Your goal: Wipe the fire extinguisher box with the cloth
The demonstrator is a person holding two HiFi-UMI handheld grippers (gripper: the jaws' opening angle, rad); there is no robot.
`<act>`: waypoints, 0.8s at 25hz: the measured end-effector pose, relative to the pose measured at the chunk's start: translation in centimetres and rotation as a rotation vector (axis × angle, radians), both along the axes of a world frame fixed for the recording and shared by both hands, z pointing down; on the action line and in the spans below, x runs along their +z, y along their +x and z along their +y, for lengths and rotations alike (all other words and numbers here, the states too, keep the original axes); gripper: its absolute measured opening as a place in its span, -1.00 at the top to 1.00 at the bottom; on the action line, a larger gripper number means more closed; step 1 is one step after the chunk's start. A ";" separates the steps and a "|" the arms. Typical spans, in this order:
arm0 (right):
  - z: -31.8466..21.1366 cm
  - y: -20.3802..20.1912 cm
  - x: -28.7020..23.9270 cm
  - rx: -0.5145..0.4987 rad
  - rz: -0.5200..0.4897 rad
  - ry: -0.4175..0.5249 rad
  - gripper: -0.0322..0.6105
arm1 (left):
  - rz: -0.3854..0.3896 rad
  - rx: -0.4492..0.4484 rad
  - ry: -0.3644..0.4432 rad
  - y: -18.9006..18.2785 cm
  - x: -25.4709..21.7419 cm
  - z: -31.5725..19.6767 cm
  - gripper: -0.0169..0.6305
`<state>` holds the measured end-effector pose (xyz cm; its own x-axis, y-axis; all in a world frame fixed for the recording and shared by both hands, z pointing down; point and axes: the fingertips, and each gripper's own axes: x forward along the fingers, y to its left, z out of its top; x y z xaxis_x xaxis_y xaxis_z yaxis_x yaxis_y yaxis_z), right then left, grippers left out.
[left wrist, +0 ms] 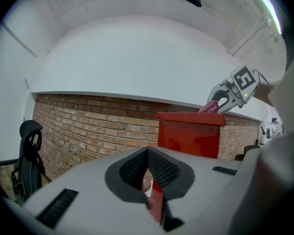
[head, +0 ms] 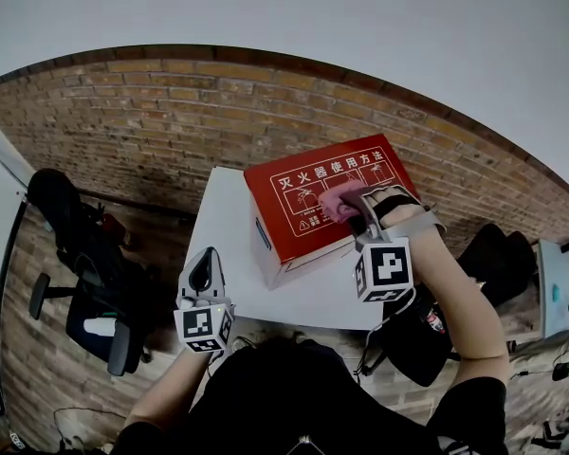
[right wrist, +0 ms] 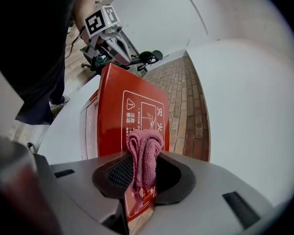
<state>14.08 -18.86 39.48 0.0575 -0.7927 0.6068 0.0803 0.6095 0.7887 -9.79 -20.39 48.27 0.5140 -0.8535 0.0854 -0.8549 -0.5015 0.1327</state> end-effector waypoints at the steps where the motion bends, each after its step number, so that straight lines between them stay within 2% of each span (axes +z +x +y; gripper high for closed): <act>1: 0.1 -0.3 0.0 -0.002 -0.003 -0.002 0.57 | 0.000 0.003 0.000 -0.1 0.0 -0.1 0.86; 20: 1.1 -8.4 0.1 -0.074 -0.021 -0.020 0.57 | 0.004 0.011 -0.003 -3.3 0.7 -0.4 0.86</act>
